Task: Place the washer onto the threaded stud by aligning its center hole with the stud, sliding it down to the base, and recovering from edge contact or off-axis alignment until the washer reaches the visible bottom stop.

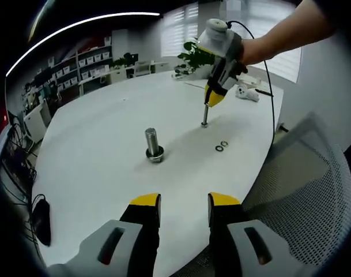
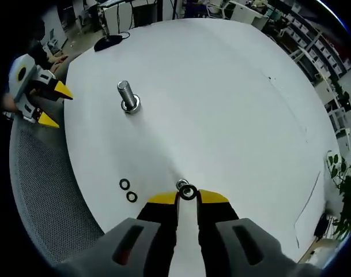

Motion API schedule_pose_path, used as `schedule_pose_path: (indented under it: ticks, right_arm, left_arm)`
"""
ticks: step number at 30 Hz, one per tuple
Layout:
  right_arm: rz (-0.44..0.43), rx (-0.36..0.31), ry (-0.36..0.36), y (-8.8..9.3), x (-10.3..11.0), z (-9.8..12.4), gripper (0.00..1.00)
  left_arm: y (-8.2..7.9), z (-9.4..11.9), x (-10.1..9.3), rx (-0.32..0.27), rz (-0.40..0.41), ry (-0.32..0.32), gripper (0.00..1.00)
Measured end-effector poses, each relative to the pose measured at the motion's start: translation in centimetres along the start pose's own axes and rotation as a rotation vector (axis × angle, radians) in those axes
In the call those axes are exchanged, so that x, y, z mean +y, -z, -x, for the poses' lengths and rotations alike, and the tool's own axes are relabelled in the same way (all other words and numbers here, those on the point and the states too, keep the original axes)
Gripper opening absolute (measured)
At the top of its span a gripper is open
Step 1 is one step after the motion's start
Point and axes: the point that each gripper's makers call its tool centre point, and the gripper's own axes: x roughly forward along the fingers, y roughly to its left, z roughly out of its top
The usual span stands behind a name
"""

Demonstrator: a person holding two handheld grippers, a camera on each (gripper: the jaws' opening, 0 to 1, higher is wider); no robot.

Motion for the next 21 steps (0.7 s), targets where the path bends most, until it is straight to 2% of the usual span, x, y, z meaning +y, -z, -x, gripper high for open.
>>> schedule_pose_path:
  ticks: [21]
  right_arm:
    - [0.022, 0.051, -0.044, 0.6, -0.1, -2.3, 0.14]
  left_arm:
    - [0.3, 0.0, 0.2, 0.01, 0.008, -0.004, 0.31]
